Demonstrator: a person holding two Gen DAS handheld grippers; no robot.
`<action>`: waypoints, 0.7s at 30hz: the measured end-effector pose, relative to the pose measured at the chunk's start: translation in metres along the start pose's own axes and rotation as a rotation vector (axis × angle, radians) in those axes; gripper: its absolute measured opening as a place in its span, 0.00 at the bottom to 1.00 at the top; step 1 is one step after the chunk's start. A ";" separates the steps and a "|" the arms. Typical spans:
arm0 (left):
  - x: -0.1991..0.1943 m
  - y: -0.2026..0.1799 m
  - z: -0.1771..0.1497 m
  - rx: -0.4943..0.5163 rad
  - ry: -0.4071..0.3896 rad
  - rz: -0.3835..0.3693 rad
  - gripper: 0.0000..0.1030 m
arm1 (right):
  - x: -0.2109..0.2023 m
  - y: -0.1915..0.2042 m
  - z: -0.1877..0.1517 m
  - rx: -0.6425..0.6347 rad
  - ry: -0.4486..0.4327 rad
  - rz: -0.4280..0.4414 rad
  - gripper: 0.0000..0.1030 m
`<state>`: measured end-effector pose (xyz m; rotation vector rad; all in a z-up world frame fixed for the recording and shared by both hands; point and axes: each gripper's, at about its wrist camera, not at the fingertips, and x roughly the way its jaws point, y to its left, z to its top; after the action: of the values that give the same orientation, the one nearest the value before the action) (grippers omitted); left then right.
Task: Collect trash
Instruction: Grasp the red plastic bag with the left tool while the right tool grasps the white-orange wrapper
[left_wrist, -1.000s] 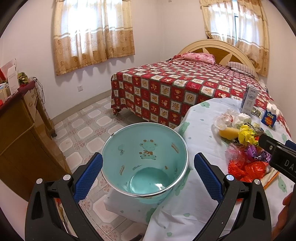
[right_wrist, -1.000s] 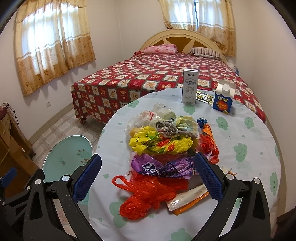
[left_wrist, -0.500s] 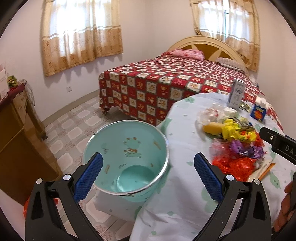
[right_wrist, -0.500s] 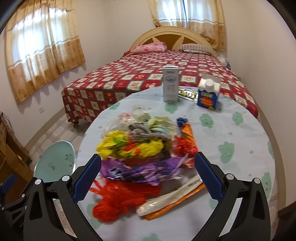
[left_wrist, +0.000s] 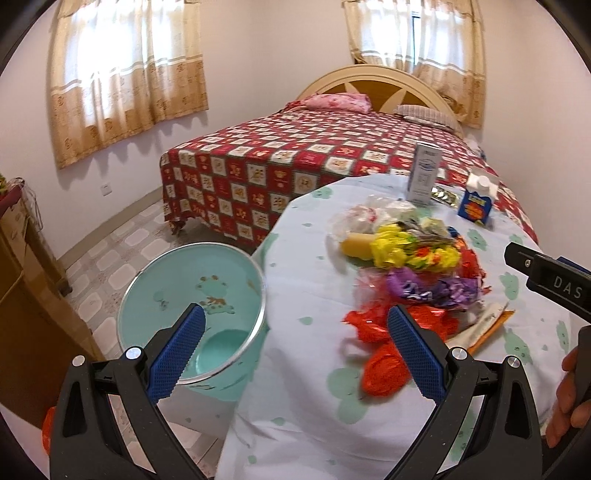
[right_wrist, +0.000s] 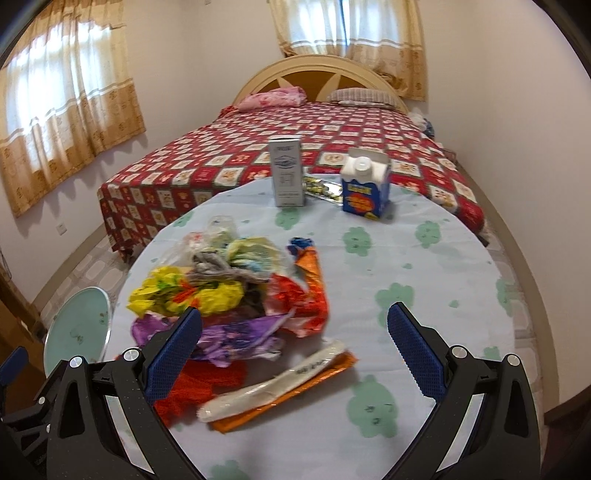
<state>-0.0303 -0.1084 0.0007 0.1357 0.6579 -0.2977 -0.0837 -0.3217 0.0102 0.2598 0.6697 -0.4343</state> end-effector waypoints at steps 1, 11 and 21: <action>0.000 -0.003 0.000 0.005 0.000 -0.007 0.94 | 0.000 -0.004 0.000 0.006 0.002 -0.004 0.96; 0.003 -0.027 -0.002 0.054 0.022 -0.044 0.94 | -0.001 -0.023 -0.002 0.021 0.010 -0.039 0.96; 0.010 -0.024 -0.009 0.061 0.051 -0.039 0.94 | 0.004 -0.031 -0.011 0.015 0.040 -0.041 0.95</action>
<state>-0.0357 -0.1318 -0.0129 0.1890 0.7025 -0.3525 -0.1010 -0.3459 -0.0033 0.2698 0.7118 -0.4746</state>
